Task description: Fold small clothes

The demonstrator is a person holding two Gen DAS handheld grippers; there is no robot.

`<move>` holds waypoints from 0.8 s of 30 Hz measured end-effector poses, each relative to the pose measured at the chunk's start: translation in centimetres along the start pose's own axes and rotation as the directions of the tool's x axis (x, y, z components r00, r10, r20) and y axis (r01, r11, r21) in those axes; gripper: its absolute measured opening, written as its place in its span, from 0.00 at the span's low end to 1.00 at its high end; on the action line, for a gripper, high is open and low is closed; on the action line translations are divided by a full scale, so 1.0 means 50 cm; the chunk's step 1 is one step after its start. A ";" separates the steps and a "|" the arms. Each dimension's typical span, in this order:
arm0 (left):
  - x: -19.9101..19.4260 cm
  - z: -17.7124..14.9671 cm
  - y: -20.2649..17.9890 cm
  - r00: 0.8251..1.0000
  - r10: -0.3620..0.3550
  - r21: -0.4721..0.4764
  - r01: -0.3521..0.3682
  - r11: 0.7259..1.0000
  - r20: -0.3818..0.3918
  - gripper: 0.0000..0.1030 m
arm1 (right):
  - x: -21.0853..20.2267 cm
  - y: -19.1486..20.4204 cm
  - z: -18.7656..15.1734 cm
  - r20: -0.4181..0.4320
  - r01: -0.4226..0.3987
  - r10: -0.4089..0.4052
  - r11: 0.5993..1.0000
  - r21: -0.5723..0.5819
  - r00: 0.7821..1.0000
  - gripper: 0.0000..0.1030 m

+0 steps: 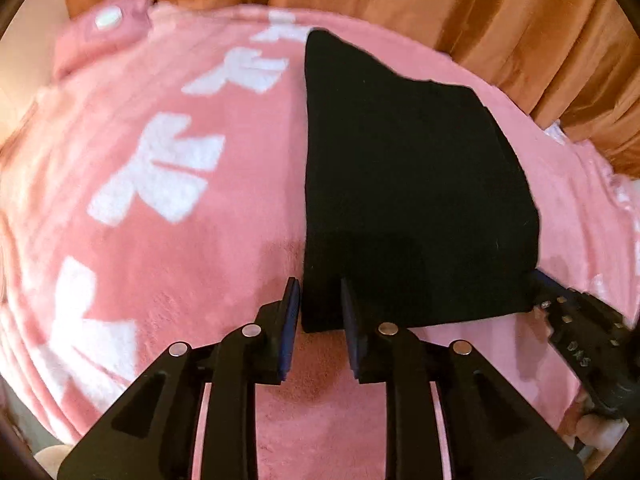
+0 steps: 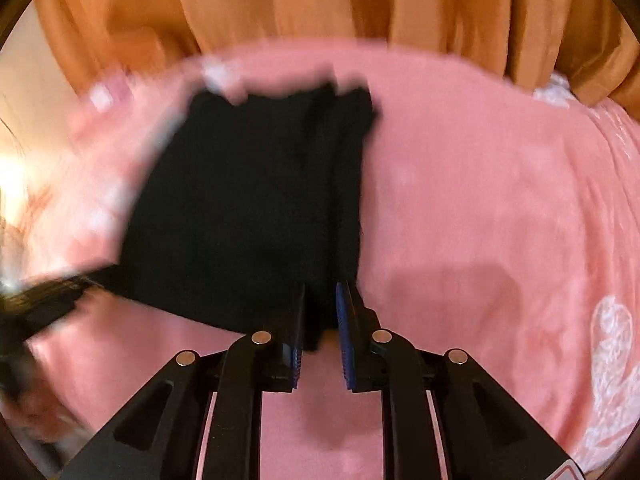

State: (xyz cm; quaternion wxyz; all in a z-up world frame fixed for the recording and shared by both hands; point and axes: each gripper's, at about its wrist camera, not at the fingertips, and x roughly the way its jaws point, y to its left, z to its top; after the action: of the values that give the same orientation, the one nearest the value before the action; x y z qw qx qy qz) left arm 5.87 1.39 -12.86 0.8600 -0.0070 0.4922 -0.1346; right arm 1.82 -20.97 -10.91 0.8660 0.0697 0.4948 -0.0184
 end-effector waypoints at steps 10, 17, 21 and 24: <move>-0.114 -0.061 -0.054 0.963 0.180 0.091 -0.201 0.975 0.201 0.89 | -0.141 0.032 -0.071 0.208 0.125 -0.123 0.992 0.003 0.970 0.71; -0.155 -0.113 -0.082 0.970 0.154 0.057 -0.167 0.984 0.189 0.89 | -0.169 -0.010 -0.129 0.154 0.122 -0.145 0.981 0.149 0.977 0.75; -0.162 -0.135 -0.095 0.974 0.147 0.048 -0.157 0.986 0.174 0.89 | -0.176 0.006 -0.151 0.148 0.144 -0.161 0.982 0.122 0.976 0.78; -0.166 -0.149 -0.104 0.976 0.145 0.049 -0.155 0.987 0.163 0.89 | -0.186 0.010 -0.165 0.148 0.145 -0.161 0.983 0.116 0.976 0.79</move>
State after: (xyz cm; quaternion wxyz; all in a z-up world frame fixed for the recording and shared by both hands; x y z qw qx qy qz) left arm -5.61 -0.75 -8.94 0.9040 0.0458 0.4169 -0.0834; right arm -9.91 -19.69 -7.01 0.8933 0.0750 0.4276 -0.1165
